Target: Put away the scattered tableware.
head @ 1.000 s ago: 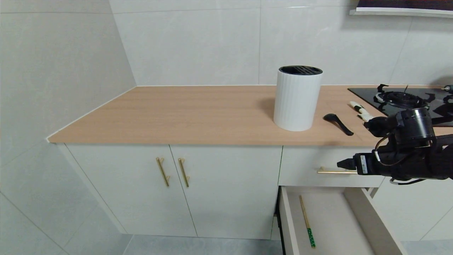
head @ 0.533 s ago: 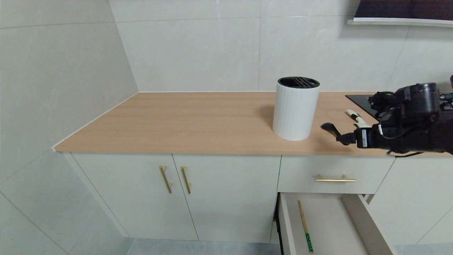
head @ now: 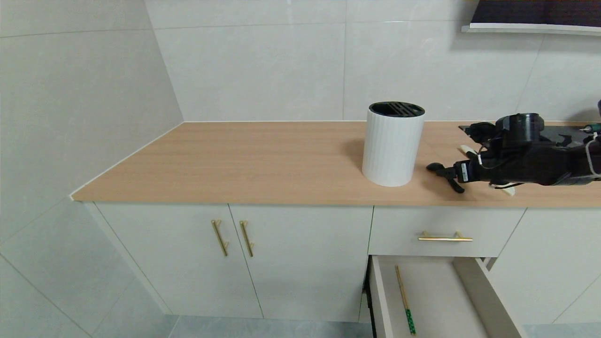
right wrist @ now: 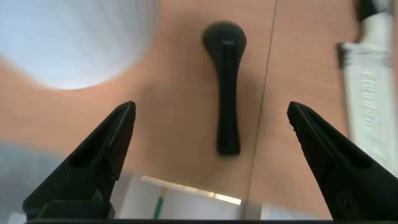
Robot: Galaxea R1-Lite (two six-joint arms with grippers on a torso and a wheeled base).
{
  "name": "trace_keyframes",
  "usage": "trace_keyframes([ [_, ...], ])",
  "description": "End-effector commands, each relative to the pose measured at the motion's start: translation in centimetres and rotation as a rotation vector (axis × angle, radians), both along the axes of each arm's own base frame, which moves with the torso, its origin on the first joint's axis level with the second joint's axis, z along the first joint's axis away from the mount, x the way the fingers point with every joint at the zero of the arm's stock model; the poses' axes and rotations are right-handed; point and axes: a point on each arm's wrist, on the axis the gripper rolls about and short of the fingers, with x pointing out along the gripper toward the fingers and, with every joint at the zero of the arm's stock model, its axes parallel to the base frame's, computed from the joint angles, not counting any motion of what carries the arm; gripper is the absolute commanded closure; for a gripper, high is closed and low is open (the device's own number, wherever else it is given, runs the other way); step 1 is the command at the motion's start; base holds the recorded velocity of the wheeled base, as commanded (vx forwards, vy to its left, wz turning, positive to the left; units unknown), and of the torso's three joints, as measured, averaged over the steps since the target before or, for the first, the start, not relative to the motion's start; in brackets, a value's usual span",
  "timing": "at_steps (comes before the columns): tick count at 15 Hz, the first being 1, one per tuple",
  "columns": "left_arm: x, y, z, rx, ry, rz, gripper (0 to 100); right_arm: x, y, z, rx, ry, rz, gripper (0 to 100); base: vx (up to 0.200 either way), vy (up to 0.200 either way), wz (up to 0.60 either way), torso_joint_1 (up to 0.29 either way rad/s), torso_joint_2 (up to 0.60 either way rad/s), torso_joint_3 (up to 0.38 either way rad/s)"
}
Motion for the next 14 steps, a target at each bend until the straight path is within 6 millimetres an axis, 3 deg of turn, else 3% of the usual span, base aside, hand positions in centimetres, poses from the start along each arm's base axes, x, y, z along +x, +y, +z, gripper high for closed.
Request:
trace_keyframes([
  [1, 0.0, 0.0, 0.0, 0.0, -0.001, 0.002, 0, 2.1, -1.0, -3.5, 0.0, 0.052, -0.018, 0, 0.0, 0.0, 0.0, 0.0, 0.0, 0.0],
  [3, 0.0, 0.0, 0.0, 0.0, -0.001, 0.0, 0, 2.6, -1.0, -4.4, 0.002, 0.063, -0.019, 0, 0.0, 0.0, 0.0, 0.0, 0.0, 0.0],
  [11, 0.0, 0.0, 0.0, 0.0, -0.001, 0.0, 0, 3.1, -0.9, -4.9, 0.009, 0.061, -0.012, 0, 0.0, 0.0, 0.0, 0.0, 0.0, 0.0],
  [12, 0.0, 0.0, 0.0, 0.0, -0.001, 0.0, 0, 3.1, -0.9, -4.9, 0.009, 0.061, -0.012, 100, 0.0, 0.0, 0.0, 0.0, 0.0, 0.0],
  [14, 0.0, 0.0, 0.0, 0.0, -0.001, 0.0, 0, 3.1, -0.7, -5.1, 0.009, 0.065, -0.009, 100, 0.0, 0.0, 0.0, 0.0, 0.0, 0.0],
])
